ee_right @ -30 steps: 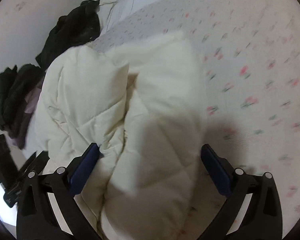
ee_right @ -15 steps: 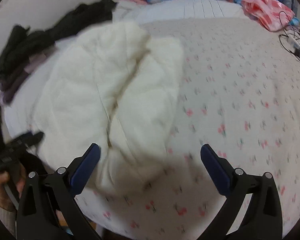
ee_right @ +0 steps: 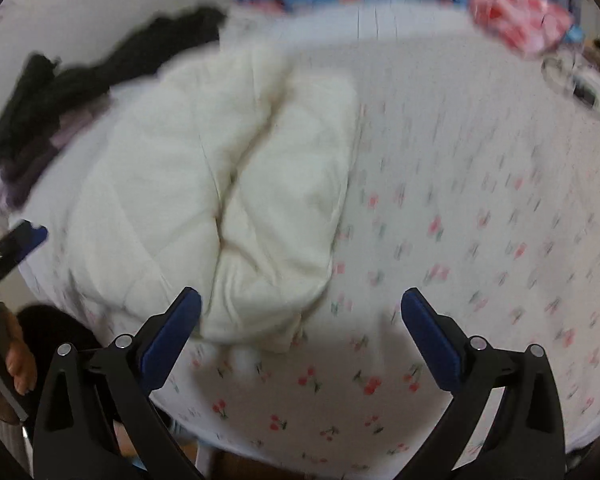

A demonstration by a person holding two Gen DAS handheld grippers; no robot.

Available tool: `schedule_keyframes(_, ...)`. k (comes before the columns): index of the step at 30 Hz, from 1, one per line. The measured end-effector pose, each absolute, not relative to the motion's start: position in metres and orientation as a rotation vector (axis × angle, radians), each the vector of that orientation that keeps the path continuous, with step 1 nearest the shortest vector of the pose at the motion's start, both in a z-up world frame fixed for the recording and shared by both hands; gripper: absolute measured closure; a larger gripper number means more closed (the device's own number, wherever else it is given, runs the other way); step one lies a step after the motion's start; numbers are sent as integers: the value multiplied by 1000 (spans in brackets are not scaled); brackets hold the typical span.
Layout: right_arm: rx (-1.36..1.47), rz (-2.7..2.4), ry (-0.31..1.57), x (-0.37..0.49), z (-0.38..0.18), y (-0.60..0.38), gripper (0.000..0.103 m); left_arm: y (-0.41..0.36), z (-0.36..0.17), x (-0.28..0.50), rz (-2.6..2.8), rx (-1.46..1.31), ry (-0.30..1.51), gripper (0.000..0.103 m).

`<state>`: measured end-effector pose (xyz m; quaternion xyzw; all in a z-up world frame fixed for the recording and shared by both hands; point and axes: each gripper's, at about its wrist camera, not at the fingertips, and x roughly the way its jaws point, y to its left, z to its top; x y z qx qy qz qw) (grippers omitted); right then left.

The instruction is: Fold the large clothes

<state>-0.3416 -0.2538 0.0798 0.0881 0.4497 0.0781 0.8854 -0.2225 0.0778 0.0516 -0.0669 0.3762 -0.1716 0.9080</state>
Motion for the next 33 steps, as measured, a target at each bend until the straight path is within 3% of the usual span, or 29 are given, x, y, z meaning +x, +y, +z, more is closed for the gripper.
schedule_keyframes(7, 252, 207, 845, -320, 93, -256, 6, 73, 76, -186, -332, -66, 704, 6)
schedule_keyframes(16, 125, 252, 796, -213, 118, -215, 6, 53, 78, -136, -300, -119, 661, 6)
schedule_keyframes(21, 21, 190, 918, -150, 73, -216, 6, 34, 49, -112, -284, -109, 720, 6)
schedule_keyframes(23, 180, 263, 1023, -139, 43, -236, 6, 21, 24, -105, -290, -69, 789, 6)
schedule_keyframes(25, 247, 287, 1077, -131, 41, -246, 6, 14, 15, -108, -259, -21, 773, 6)
schedule_keyframes(29, 198, 251, 977, -131, 67, -243, 6, 21, 18, -107, -266, -56, 782, 6)
schedule_keyframes(33, 188, 260, 1103, -114, 35, -236, 6, 26, 23, -97, -285, -67, 840, 6)
